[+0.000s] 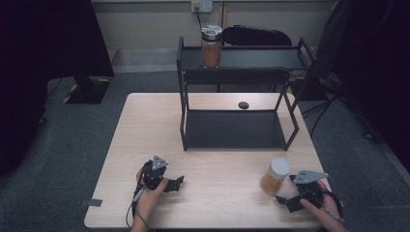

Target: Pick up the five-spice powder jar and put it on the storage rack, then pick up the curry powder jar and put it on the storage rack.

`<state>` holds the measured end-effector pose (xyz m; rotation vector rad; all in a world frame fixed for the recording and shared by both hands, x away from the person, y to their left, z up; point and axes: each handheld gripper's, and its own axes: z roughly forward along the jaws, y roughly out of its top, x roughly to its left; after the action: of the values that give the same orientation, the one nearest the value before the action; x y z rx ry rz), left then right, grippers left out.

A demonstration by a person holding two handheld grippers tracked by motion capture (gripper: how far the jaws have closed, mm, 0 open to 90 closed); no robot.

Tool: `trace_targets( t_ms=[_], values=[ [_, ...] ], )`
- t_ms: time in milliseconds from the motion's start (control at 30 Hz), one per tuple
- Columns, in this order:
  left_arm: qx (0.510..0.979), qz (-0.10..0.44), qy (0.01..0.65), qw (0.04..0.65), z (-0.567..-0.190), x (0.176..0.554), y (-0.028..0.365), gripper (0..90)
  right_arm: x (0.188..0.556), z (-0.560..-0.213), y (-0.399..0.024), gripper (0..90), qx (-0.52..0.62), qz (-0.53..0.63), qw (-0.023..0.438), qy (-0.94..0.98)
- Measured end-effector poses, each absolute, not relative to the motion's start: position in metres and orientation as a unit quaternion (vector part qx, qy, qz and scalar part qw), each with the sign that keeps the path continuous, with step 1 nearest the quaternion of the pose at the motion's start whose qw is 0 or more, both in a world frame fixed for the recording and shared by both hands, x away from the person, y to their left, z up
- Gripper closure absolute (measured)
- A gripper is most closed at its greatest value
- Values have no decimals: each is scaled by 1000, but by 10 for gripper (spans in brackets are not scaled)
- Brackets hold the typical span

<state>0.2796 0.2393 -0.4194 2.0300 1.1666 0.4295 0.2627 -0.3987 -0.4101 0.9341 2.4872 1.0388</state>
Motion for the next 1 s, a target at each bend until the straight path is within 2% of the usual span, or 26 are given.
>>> trace_targets(
  t_ms=[133,1000],
  values=[
    [805,186,444,347,-417,277,231,3,263,-410,-399,0,324,360,144,863],
    [804,186,444,348,-417,277,231,1,263,-410,-398,0,324,360,144,863]
  ],
)
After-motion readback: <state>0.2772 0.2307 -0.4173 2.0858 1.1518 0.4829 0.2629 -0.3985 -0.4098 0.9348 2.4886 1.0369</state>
